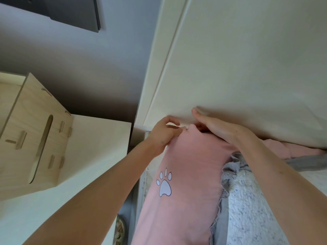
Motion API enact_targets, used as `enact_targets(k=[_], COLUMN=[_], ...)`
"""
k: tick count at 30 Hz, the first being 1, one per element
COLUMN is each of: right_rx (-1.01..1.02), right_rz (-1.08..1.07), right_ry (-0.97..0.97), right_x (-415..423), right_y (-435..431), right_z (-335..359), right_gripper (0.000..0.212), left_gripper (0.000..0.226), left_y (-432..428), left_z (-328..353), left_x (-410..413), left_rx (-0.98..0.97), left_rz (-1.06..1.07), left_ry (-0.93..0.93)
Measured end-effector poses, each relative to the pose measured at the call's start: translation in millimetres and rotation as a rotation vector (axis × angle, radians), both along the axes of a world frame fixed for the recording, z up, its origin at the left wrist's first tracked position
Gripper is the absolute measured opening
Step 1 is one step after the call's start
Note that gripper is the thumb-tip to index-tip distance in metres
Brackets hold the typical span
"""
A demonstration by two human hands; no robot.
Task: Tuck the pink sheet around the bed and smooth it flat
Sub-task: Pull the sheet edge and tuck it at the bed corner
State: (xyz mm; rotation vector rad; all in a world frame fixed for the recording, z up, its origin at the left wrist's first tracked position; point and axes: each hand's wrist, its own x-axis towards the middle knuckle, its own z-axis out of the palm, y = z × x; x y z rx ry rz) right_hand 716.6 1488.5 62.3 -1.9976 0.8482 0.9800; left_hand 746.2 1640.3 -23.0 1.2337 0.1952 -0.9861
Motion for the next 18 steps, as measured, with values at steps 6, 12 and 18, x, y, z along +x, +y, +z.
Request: enact_targets(k=[6, 12, 18], right_rx=[-0.019, -0.446, -0.348], right_rz=[0.070, 0.506, 0.821], right_ry=[0.009, -0.911, -0.543], right_x=[3, -39, -21], right_y=[10, 27, 52], right_z=[3, 18, -8], right_gripper=[0.075, 0.049, 0.043], left_gripper=[0.009, 0.019, 0.019], left_y=[-16, -10, 11], left_z=[0, -8, -27], left_x=[8, 21, 16], left_rx=[0.242, 0.117, -0.056], left_rz=[-0.154, -0.322, -0.301], left_ry=[0.148, 0.206, 0.376])
